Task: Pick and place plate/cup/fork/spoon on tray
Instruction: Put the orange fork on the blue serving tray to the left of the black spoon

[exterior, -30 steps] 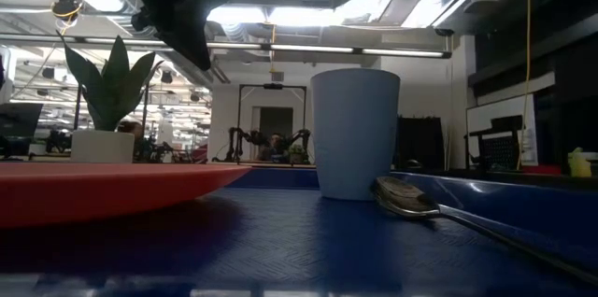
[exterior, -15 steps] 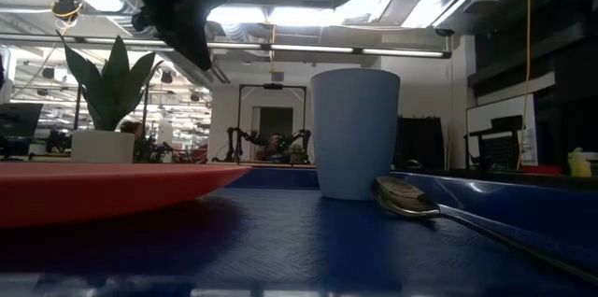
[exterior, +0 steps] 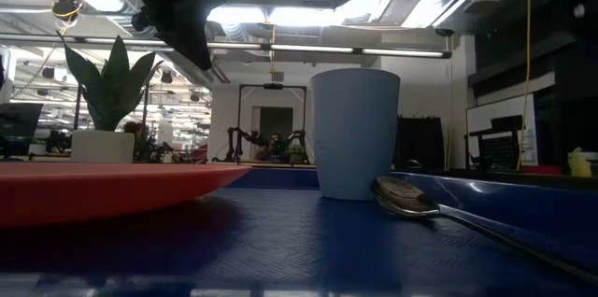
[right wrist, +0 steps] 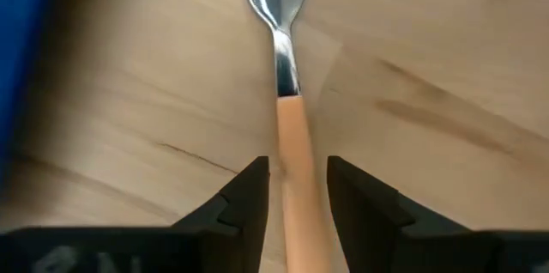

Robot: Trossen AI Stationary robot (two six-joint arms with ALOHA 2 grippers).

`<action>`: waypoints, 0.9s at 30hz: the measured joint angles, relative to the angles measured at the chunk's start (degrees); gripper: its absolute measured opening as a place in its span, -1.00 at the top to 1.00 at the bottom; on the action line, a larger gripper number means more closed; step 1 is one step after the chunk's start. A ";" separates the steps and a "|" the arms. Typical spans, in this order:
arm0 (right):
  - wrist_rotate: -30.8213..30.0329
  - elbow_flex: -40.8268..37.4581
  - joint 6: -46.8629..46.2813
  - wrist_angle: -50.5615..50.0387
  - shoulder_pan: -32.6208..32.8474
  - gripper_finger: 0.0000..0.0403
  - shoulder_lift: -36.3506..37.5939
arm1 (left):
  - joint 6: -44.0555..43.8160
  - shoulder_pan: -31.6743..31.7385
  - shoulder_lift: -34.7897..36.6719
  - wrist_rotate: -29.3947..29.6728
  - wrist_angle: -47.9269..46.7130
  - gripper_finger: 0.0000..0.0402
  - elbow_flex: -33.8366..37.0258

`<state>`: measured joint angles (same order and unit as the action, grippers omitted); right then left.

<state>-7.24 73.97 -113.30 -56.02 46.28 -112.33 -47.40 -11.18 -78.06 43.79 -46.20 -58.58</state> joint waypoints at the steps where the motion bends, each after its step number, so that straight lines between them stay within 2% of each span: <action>1: 0.39 -1.03 0.00 1.46 0.00 0.38 0.00 | 0.00 0.00 0.00 -0.02 0.00 1.00 0.00; 7: 1.78 -5.15 -0.36 8.02 0.00 0.42 0.48 | 0.00 0.02 0.00 -0.01 -0.01 1.00 0.00; 13: 2.24 -2.20 -1.88 7.03 -0.02 0.71 -0.08 | 0.00 0.00 0.00 -0.02 0.00 1.00 0.00; 16: 2.32 0.02 -1.91 8.73 0.00 0.75 -0.37 | 0.00 0.02 0.00 -0.01 0.00 1.00 0.00; 20: -1.54 4.30 -3.71 4.61 0.04 0.75 -0.37 | 0.00 0.02 0.00 0.00 0.00 1.00 0.00; 23: -7.43 9.32 -4.95 0.12 0.27 0.75 -0.33 | 0.00 0.02 0.00 -0.02 0.03 1.00 0.00; 27: -13.78 14.17 -4.55 0.77 0.07 0.75 -0.52 | 0.00 0.02 0.00 -0.02 0.19 1.00 0.00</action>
<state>-21.01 88.13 -117.84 -55.25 46.35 -112.85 -47.40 -11.16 -78.06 43.77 -46.01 -58.59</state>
